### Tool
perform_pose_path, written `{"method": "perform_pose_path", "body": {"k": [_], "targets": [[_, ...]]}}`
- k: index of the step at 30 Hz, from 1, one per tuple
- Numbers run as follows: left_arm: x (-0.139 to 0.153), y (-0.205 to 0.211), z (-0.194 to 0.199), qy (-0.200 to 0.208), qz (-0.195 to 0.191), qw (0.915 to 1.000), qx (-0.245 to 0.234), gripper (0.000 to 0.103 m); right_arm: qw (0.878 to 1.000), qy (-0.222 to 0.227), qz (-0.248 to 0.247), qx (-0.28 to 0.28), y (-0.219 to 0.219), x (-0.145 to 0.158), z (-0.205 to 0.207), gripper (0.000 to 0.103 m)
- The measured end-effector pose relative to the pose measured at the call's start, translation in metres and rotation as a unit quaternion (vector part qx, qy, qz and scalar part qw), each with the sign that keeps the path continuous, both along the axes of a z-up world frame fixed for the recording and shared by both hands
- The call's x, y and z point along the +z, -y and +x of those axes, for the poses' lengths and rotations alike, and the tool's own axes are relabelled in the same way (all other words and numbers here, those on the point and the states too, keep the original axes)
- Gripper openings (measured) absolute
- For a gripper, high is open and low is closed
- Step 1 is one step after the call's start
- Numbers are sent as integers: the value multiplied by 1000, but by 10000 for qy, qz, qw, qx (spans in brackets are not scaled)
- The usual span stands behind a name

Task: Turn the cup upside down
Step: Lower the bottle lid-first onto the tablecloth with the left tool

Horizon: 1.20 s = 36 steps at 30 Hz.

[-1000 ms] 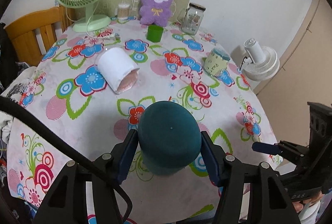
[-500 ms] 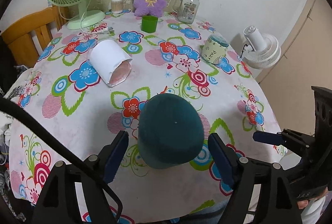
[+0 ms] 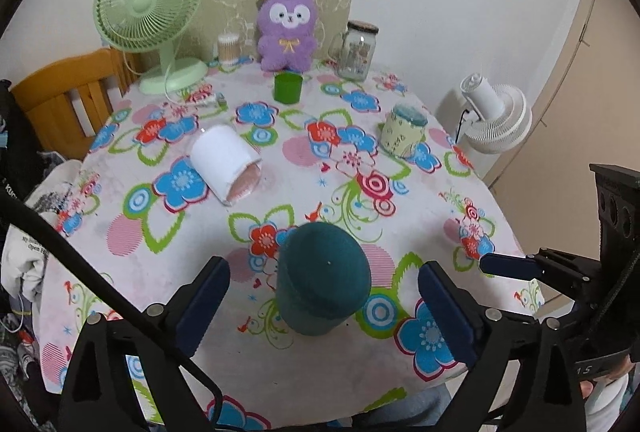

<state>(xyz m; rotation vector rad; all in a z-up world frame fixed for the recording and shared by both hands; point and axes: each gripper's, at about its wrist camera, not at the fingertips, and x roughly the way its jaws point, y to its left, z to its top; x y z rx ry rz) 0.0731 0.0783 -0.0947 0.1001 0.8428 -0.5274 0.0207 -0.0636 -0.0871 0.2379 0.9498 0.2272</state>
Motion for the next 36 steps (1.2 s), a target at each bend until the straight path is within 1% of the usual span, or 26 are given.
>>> {"method": "perform_pose_path", "body": {"k": [8, 10, 18, 24, 32, 36], "targets": [[20, -11, -8, 378, -38, 9992, 115, 103, 9998, 175, -83, 50, -9, 19, 0, 78], [24, -16, -9, 458, -79, 9988, 162, 103, 9996, 245, -131, 97, -12, 26, 1, 78], [32, -28, -9, 603, -107, 9978, 262, 103, 9977, 589, -320, 71, -27, 45, 5, 78], [34, -36, -9, 719, -109, 9969, 314, 103, 9951, 811, -559, -7, -36, 56, 3, 78], [33, -45, -2, 699, -187, 9968, 336, 103, 9935, 977, -589, -48, -47, 67, 5, 78], [34, -48, 1, 740, -170, 9966, 317, 103, 9939, 963, -536, -54, -50, 67, 9, 78]]}}
